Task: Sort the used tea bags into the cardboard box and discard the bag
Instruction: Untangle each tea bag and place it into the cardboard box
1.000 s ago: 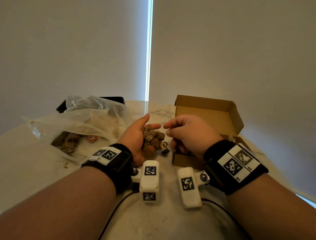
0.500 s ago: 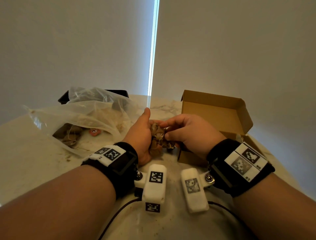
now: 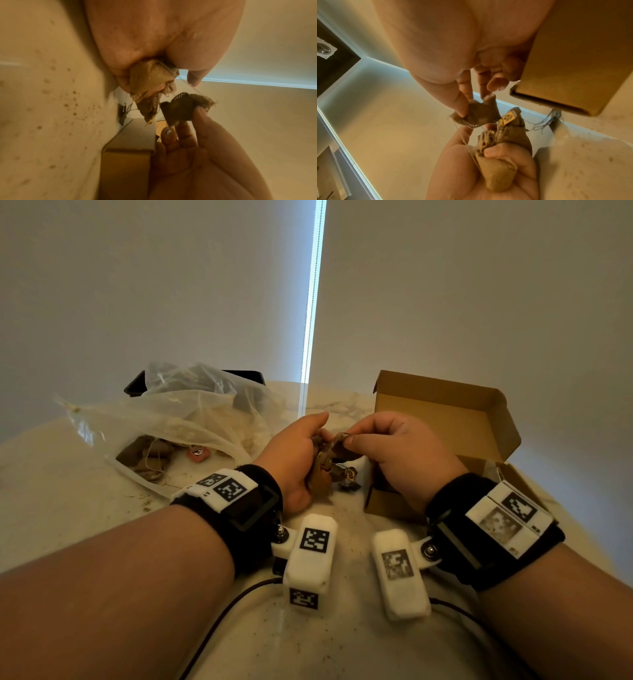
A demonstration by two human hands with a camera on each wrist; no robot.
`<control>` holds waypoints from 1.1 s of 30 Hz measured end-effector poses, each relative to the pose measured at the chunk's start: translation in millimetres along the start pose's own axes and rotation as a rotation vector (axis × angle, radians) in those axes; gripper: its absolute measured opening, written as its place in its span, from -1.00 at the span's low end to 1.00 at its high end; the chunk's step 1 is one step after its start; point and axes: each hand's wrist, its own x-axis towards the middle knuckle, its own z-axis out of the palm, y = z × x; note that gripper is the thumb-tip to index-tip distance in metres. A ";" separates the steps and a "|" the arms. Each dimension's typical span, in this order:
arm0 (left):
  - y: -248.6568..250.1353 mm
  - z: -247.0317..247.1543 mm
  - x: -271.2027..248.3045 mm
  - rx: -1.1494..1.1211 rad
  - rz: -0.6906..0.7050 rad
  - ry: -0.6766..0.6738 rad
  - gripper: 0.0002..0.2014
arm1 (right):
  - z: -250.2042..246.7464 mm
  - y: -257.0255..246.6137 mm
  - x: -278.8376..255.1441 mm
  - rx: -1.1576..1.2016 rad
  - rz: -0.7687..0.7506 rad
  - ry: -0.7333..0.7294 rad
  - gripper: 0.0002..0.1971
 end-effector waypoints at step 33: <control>-1.3 1.1 1.5 0.192 0.251 0.197 -0.78 | -19.8 -18.5 -2.5 1.077 0.109 0.027 -0.77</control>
